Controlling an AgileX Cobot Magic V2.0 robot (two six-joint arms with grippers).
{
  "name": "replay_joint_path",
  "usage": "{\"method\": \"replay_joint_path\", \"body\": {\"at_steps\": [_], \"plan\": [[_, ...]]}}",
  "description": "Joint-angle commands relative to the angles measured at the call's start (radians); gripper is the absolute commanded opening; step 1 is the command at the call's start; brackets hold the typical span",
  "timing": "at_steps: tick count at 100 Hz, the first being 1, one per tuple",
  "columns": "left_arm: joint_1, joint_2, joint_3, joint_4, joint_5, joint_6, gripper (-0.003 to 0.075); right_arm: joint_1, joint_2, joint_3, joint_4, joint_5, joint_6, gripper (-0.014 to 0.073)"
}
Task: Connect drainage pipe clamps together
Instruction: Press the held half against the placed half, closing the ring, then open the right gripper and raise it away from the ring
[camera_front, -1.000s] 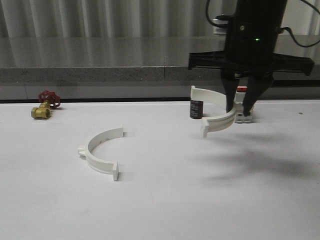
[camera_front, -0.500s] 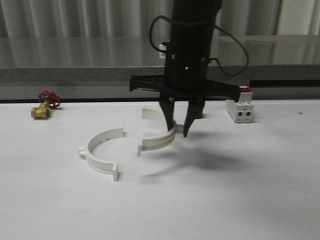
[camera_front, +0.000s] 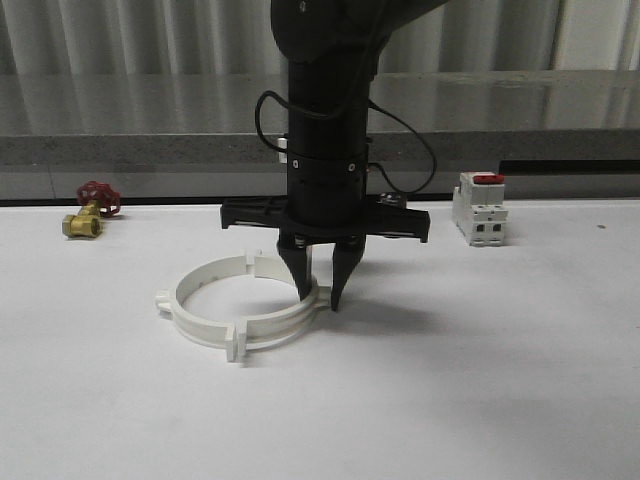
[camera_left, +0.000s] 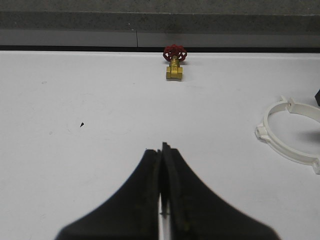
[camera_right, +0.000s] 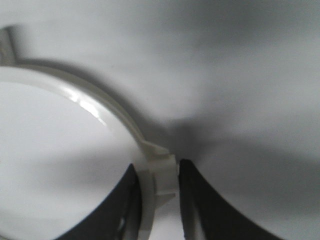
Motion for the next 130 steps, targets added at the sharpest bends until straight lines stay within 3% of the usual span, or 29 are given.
{"method": "replay_joint_path", "body": {"at_steps": [1, 16, 33, 40, 64, 72, 86, 101, 116, 130], "plan": [[-0.001, 0.006, -0.025, -0.008, -0.073, -0.002, -0.0021, 0.0, -0.059, -0.033, -0.027, 0.001, -0.001, -0.0003], [-0.001, 0.006, -0.025, -0.008, -0.073, -0.002, -0.0021, 0.0, -0.059, -0.033, -0.033, -0.002, -0.001, 0.0027], [-0.001, 0.006, -0.025, -0.008, -0.073, -0.002, -0.0021, 0.004, -0.059, -0.033, -0.033, -0.026, -0.001, 0.0262], [-0.001, 0.006, -0.025, -0.008, -0.073, -0.002, -0.0021, 0.007, -0.059, -0.033, -0.029, -0.037, 0.007, 0.0314], [-0.001, 0.006, -0.025, -0.008, -0.073, -0.002, -0.0021, 0.009, -0.095, -0.032, -0.026, -0.025, 0.008, 0.0318], [-0.001, 0.006, -0.025, -0.008, -0.073, -0.002, -0.0021, 0.009, -0.13, -0.027, -0.036, -0.016, -0.035, 0.0301], [-0.001, 0.006, -0.025, -0.008, -0.073, -0.002, -0.0021, 0.007, -0.208, -0.009, -0.043, -0.003, -0.254, 0.0232], [-0.001, 0.006, -0.025, -0.008, -0.073, -0.002, -0.0021, -0.016, -0.295, 0.043, -0.038, 0.034, -0.485, 0.0092], [-0.001, 0.006, -0.025, -0.008, -0.073, -0.002, -0.0021, -0.067, -0.398, 0.151, -0.031, 0.032, -0.518, -0.0073], [-0.001, 0.006, -0.025, -0.008, -0.073, -0.002, -0.0021, -0.131, -0.526, 0.298, -0.03, -0.01, -0.519, -0.0065]]}}
